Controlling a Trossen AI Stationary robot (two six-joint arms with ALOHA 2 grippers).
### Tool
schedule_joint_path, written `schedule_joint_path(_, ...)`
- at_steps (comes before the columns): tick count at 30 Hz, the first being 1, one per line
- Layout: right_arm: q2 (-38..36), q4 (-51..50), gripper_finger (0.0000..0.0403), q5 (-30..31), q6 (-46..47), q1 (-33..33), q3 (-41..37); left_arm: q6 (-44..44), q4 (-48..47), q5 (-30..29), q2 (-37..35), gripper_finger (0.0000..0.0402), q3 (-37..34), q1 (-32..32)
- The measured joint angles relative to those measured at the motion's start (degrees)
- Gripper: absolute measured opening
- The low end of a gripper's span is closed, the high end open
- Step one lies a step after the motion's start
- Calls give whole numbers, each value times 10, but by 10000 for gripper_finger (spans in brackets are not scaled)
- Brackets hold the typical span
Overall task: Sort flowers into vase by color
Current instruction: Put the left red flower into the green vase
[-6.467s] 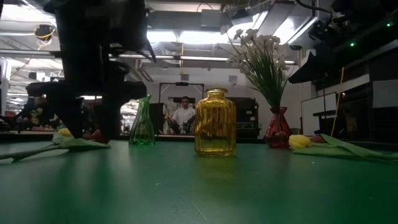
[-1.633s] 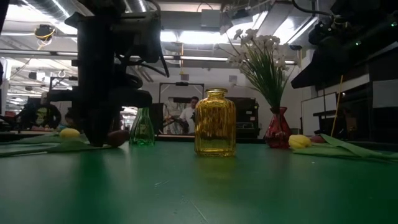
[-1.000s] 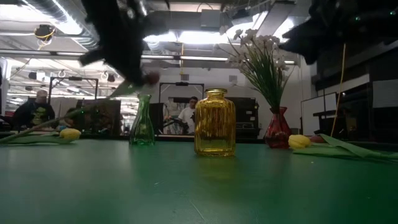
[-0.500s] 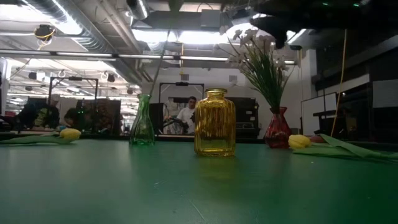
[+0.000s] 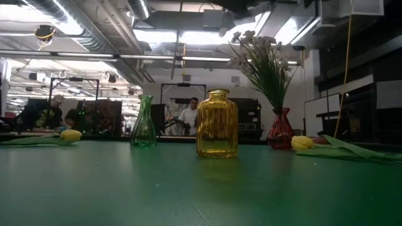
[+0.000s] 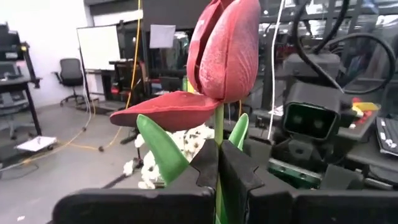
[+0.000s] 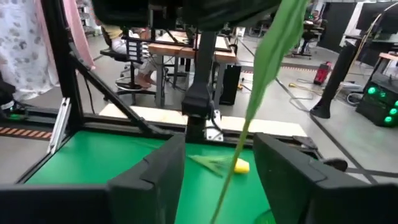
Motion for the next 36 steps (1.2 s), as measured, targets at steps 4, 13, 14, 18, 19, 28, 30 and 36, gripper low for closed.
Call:
schedule_joint_path(4, 32, -4, 226, -1, 0, 0, 39, 43, 37, 2, 0, 1, 0, -9)
schedule_joint_path(13, 82, 3, 249, 13, 0, 0, 112, 103, 79, 3, 0, 1, 0, -23)
schedule_joint_path(14, 86, 4, 246, 13, 0, 0, 119, 105, 80, 3, 0, 1, 0, -23)
schedule_joint_path(18, 99, 3, 232, 18, -11, 0, 138, 115, 81, 3, 0, 1, 0, -23)
schedule_joint_path(19, 102, 2, 226, 19, -13, 0, 141, 116, 81, 3, 0, 1, 0, -23)
schedule_joint_path(28, 106, -1, 90, 49, -18, 0, 148, 123, 83, 3, 0, 1, 0, -23)
schedule_joint_path(30, 106, 0, 57, 49, -27, 0, 148, 119, 83, 3, 0, 1, 0, -23)
schedule_joint_path(36, 106, 0, 11, 49, -31, -1, 148, 114, 83, 3, 0, 1, 0, -23)
